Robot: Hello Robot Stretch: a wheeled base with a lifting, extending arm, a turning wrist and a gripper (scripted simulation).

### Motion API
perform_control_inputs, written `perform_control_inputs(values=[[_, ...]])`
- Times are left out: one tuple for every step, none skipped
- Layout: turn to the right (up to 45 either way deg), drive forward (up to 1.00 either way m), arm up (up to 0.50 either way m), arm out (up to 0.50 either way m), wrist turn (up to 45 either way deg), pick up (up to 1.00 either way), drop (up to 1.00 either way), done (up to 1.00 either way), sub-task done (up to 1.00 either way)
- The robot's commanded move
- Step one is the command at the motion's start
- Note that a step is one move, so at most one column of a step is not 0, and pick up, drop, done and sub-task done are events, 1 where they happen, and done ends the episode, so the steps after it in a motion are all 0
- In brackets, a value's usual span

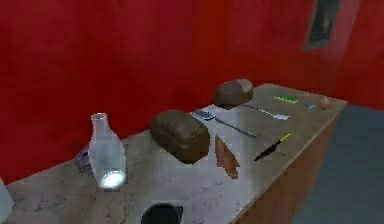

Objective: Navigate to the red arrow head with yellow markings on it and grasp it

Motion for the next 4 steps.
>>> perform_control_inputs(values=[[-45.0, 0.00, 0.00, 0.00, 0.0, 0.00, 0.00, 0.00, 0.00], [-24.0, 0.00, 0.00, 0.00, 0.0, 0.00, 0.00, 0.00, 0.00], [0.0, 0.00, 0.50, 0.00, 0.0, 0.00, 0.00, 0.00, 0.00], [0.0, 0.00, 0.38, 0.00, 0.0, 0.00, 0.00, 0.00, 0.00]])
